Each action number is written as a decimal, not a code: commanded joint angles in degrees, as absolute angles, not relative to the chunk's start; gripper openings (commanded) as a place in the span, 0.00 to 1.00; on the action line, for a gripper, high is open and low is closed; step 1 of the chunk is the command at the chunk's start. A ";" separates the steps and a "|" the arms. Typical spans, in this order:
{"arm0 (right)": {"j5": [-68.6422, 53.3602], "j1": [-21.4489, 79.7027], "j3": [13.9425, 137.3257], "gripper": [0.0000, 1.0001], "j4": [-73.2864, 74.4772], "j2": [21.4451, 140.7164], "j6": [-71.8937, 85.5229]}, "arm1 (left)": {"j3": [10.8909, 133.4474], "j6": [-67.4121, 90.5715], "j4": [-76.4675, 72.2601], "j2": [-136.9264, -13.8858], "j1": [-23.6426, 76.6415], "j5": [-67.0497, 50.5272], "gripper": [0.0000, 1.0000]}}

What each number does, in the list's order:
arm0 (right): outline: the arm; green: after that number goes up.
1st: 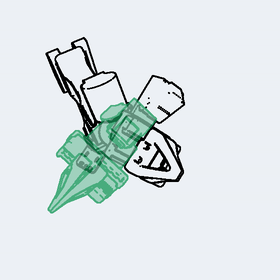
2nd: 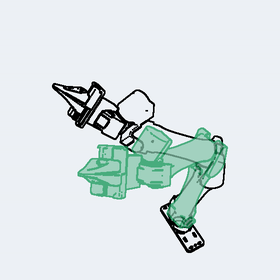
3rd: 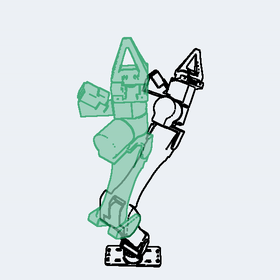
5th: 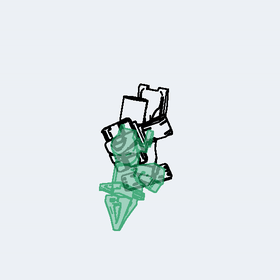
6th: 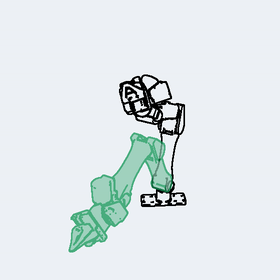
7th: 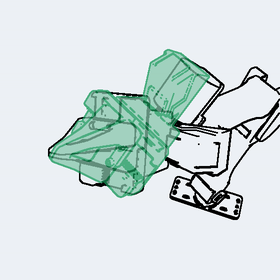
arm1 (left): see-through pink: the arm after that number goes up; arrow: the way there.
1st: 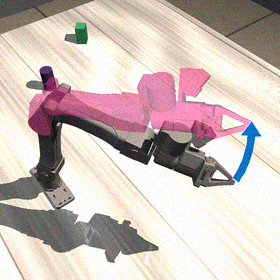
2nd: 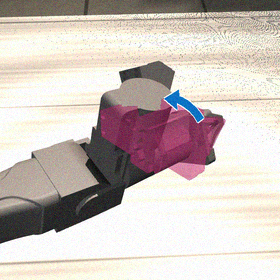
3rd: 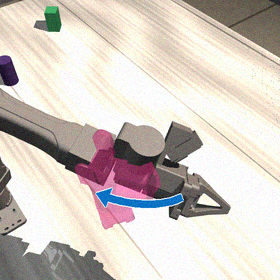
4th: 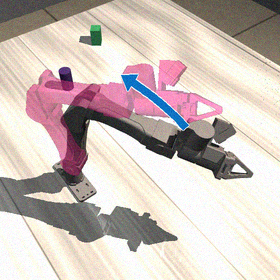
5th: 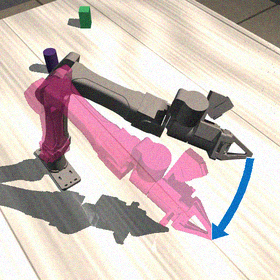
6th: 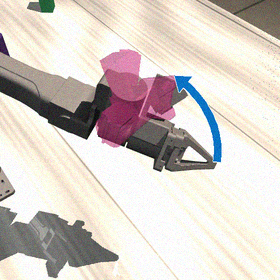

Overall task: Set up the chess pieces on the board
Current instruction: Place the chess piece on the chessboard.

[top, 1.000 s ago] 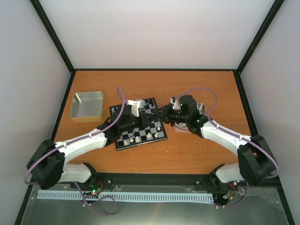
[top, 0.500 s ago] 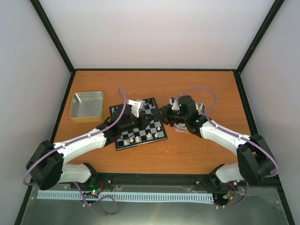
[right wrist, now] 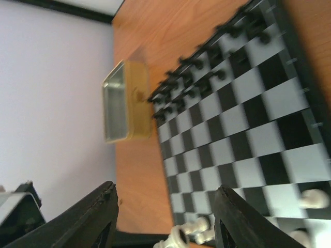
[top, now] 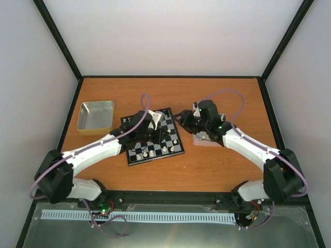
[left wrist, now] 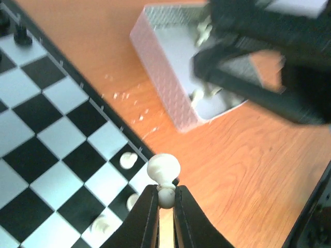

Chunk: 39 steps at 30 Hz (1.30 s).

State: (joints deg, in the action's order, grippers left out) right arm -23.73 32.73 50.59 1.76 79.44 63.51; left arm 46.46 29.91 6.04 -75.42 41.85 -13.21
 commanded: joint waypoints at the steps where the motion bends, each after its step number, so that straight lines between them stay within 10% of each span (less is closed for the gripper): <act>1: -12.26 29.56 51.10 0.52 12.13 75.42 56.54 | 55.42 23.63 27.11 -80.79 41.57 -14.48 0.01; 39: -5.30 23.33 34.67 0.52 14.13 65.37 53.03 | 97.05 13.68 63.82 -117.69 46.07 -6.15 0.03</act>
